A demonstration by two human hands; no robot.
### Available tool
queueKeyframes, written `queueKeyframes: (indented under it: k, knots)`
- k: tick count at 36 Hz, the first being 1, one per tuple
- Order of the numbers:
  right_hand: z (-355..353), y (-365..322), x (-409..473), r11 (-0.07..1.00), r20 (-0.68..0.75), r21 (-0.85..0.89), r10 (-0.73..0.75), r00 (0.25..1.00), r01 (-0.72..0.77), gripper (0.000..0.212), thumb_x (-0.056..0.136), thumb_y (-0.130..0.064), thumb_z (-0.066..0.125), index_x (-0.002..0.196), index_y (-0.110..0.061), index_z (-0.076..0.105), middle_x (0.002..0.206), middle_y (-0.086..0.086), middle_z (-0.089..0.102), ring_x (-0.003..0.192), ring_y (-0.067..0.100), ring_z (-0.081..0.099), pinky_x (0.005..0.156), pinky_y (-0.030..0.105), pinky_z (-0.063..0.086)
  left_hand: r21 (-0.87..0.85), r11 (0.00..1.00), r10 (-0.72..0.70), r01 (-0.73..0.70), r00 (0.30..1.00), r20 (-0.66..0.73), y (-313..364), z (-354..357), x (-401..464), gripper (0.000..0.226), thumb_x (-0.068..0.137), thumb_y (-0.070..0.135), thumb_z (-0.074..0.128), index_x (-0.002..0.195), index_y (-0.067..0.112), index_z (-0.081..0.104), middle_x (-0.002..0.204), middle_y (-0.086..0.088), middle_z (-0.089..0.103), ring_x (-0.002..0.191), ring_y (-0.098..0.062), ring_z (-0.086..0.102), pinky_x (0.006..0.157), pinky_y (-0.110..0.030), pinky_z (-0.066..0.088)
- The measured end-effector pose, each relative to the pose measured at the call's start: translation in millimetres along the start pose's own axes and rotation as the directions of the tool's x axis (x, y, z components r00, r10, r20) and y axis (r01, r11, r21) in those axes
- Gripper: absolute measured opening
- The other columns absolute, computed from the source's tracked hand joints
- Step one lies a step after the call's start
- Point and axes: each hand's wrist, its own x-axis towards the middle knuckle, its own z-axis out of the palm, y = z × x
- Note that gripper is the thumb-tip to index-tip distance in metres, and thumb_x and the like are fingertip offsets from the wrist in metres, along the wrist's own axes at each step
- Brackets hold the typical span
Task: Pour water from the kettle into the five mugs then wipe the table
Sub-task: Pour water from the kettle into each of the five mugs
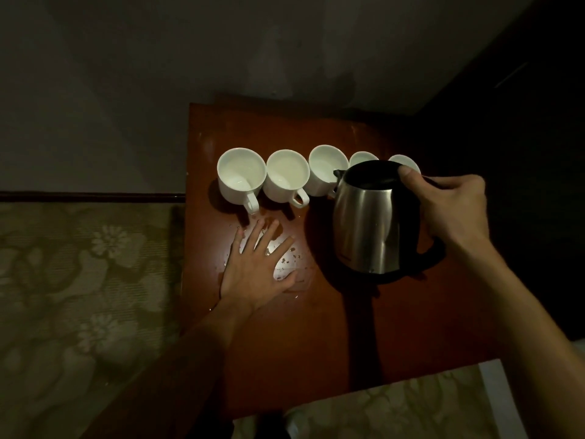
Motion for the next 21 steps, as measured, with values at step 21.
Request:
queueKeyframes:
  k: [21]
  knots:
    - [-11.2, 3.5, -3.5, 0.999, 0.007, 0.037, -0.036, 0.999, 0.035, 0.048, 0.093, -0.057, 0.075, 0.115, -0.015, 0.084, 0.096, 0.000, 0.081, 0.079, 0.011, 0.076, 0.057, 0.017, 0.052, -0.007, 1.000, -0.002, 0.002, 1.000, 0.002, 0.3, -3.1, 0.2, 0.071, 0.090, 0.074, 0.039, 0.153, 0.042, 0.044, 0.169, -0.003, 0.025, 0.159, -0.025, 0.011, 0.125, -0.060, 0.011]
